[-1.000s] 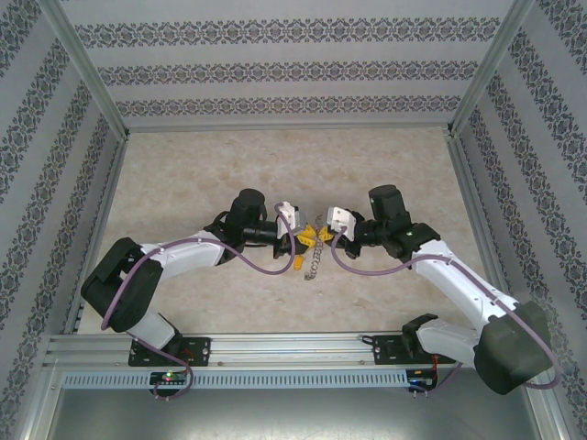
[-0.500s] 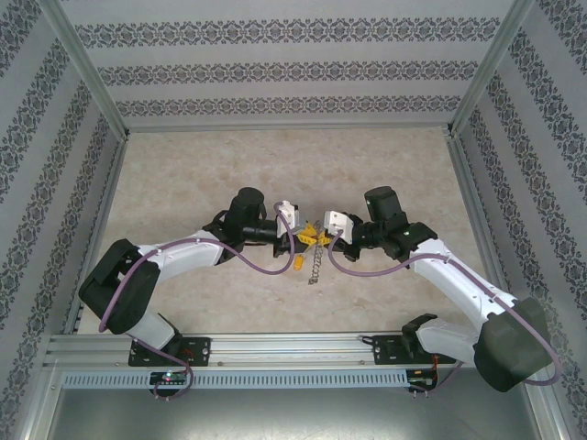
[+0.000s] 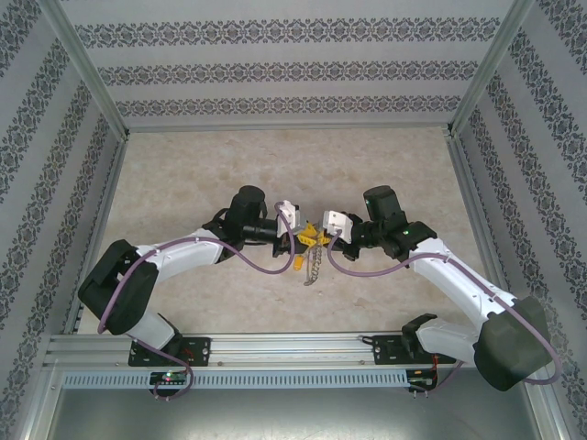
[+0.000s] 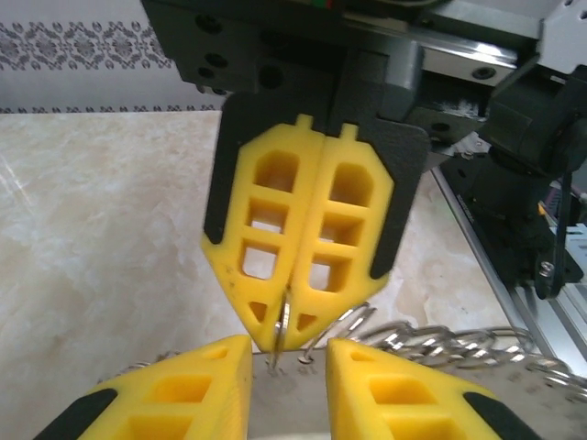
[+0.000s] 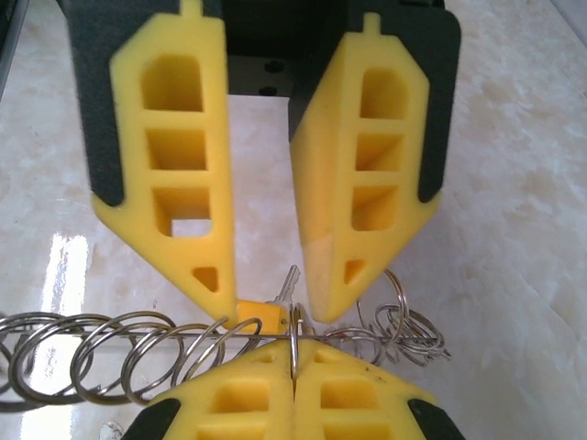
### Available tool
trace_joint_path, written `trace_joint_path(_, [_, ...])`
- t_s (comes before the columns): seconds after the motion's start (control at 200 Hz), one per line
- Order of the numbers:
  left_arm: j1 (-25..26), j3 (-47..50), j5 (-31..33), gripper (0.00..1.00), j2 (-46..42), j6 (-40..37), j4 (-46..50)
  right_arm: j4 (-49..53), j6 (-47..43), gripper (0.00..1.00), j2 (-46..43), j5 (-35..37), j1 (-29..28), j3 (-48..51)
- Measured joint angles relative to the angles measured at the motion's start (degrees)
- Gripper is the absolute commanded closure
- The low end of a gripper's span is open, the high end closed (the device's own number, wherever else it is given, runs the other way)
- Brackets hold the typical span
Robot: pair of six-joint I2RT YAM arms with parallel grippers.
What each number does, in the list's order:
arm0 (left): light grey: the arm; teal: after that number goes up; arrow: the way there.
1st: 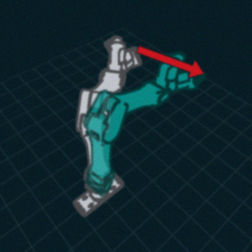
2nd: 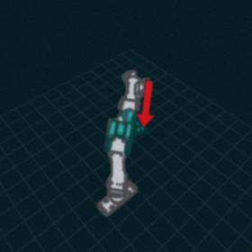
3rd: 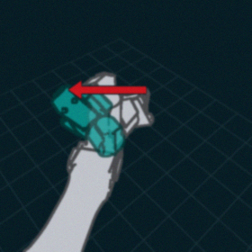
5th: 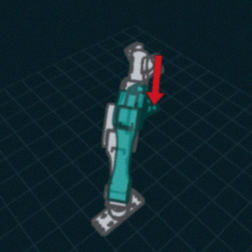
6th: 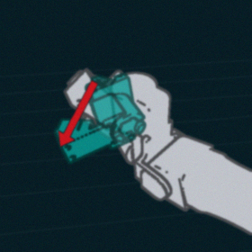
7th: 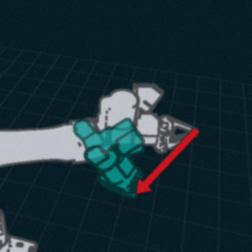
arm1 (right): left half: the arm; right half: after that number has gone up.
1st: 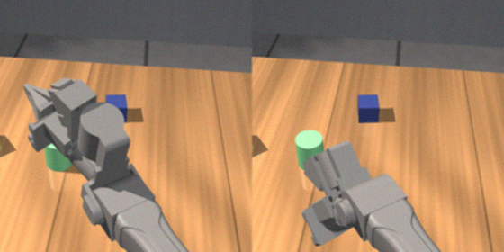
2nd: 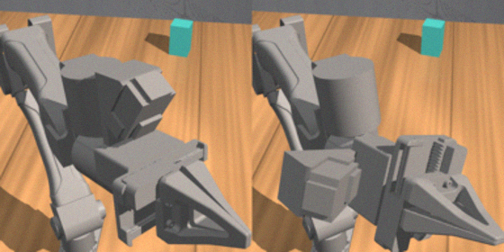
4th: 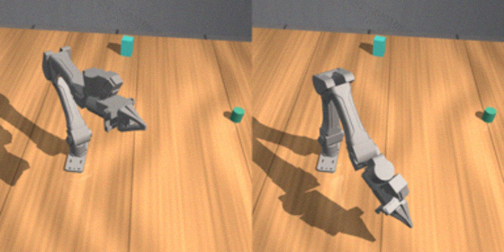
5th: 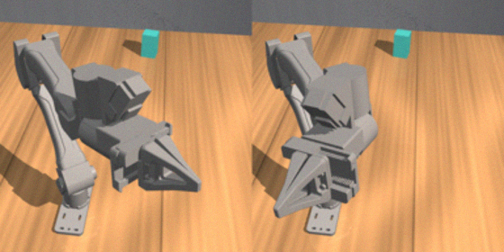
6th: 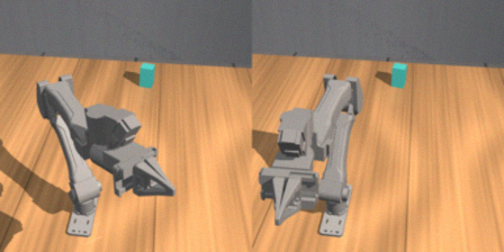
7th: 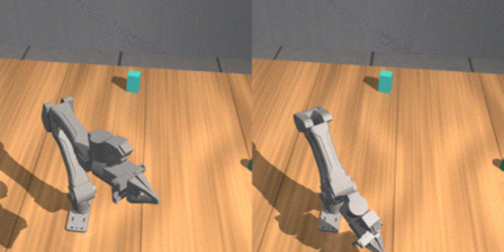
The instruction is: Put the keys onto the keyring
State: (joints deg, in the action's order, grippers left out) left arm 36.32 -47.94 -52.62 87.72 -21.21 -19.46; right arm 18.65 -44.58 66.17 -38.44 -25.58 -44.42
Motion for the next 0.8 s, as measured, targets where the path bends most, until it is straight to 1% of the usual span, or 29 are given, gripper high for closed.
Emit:
trace_joint_path(0.115, [-0.07, 0.0, -1.01, 0.71, -2.19, -1.44, 2.78, 0.04, -0.46, 1.0, 0.0, 0.07, -0.2, 0.0])
trace_joint_path(0.27, [-0.33, 0.0, -1.38, 0.71, -3.72, -1.95, 3.52, 0.04, -0.72, 1.0, 0.0, 0.09, -0.26, 0.0])
trace_joint_path(0.68, [-0.04, -2.43, -1.27, 0.73, -0.15, -1.31, 3.67, 0.04, -0.85, 1.0, 0.26, 0.24, -0.94, -0.2])
trace_joint_path(0.764, [0.35, -3.1, -1.11, 0.75, 0.72, -1.29, 3.69, 0.02, -0.85, 1.0, 0.26, 0.24, -0.94, -0.28])
trace_joint_path(0.804, [0.46, -3.23, -0.92, 0.79, 0.96, -1.25, 3.67, 0.15, -0.85, 1.0, 0.33, 0.26, -0.94, -0.35])
